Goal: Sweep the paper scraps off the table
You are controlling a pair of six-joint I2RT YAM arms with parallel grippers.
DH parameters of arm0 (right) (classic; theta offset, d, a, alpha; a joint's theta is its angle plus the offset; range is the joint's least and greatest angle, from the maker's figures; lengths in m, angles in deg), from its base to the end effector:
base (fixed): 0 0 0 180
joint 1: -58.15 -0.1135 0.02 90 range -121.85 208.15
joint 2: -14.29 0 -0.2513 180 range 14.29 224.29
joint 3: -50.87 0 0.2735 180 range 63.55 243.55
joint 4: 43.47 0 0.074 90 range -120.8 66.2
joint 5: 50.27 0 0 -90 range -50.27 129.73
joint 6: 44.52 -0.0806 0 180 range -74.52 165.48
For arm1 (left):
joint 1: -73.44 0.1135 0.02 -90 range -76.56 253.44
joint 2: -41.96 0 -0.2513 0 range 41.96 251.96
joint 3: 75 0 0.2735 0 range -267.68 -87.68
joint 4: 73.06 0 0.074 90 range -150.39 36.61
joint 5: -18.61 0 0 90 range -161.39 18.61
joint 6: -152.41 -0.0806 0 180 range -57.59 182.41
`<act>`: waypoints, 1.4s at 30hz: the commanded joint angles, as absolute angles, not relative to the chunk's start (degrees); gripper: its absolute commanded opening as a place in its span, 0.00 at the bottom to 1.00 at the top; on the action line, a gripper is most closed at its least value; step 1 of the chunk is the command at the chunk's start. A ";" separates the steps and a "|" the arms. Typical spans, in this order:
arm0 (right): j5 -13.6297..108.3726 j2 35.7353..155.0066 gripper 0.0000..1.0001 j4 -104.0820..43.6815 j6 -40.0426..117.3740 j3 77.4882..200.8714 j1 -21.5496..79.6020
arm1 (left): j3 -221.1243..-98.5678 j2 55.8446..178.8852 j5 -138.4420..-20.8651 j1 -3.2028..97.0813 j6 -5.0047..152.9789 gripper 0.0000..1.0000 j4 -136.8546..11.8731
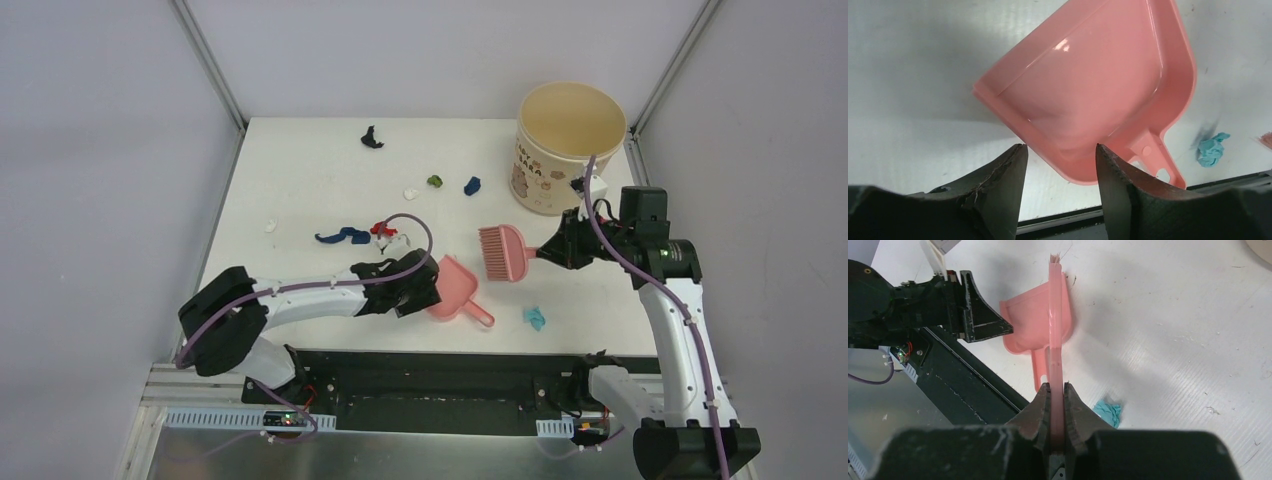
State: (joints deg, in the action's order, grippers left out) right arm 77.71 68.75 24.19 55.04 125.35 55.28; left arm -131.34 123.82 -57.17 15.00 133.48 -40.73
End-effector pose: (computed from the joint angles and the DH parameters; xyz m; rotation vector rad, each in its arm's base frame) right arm 0.2208 0.0607 0.3100 -0.5477 2.2281 0.7299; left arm 0.1803 -0.2557 0.1156 -0.3833 2.6042 -0.5457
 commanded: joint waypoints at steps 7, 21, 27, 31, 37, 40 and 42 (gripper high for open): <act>79.54 65.40 0.00 22.14 54.67 125.17 56.34 | -137.29 131.66 -64.05 14.62 130.24 0.49 -41.44; 79.63 64.88 0.00 22.85 54.35 126.37 57.44 | -150.73 138.56 -65.61 18.74 104.68 0.08 -34.77; 76.38 64.65 0.00 25.18 55.35 129.02 57.79 | -161.14 144.15 -68.10 19.19 88.23 0.00 -28.91; 71.01 65.03 0.00 28.11 57.28 130.76 57.90 | -167.97 146.33 -76.33 20.59 73.61 0.00 -24.84; 64.97 65.52 0.00 30.26 58.15 131.77 58.05 | -173.53 145.52 -76.98 23.90 70.76 0.19 -18.68; 64.03 64.81 0.00 31.63 58.25 132.45 58.07 | -173.03 142.86 -69.59 23.43 83.59 0.45 -12.98; 63.19 64.40 0.00 32.11 58.76 132.48 58.07 | -166.50 140.06 -70.77 22.50 92.89 0.51 -17.50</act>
